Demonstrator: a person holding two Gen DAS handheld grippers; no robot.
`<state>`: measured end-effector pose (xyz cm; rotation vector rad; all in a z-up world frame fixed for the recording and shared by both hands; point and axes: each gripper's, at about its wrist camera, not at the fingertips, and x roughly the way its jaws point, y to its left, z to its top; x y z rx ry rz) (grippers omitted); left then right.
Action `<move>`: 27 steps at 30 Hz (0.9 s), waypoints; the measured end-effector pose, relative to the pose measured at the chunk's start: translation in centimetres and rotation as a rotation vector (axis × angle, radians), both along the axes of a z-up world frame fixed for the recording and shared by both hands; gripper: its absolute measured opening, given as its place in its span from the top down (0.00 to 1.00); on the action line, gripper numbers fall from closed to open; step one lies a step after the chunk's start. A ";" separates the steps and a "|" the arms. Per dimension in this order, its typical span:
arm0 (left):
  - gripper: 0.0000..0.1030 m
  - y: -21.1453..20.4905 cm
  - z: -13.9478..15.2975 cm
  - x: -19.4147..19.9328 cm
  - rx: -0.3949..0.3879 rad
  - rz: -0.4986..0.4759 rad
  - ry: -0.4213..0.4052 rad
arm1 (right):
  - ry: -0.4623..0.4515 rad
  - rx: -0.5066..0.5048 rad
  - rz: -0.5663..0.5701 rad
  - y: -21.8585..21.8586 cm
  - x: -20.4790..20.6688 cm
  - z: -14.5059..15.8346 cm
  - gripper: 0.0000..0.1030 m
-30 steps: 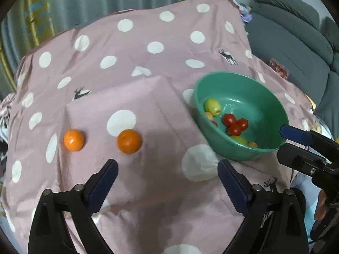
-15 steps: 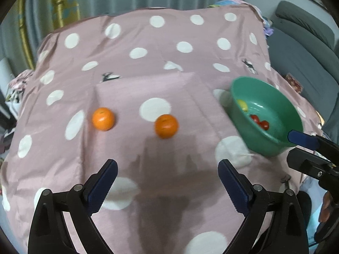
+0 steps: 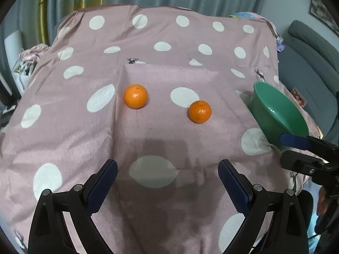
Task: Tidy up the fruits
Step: 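Withdraw both open tools from the bowl toward the two oranges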
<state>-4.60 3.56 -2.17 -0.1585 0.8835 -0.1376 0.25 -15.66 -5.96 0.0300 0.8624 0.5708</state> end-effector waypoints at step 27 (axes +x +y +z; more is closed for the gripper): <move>0.07 4.9 -0.9 1.7 -0.053 0.007 -0.032 | 0.084 -0.087 0.006 4.0 4.8 -2.9 0.25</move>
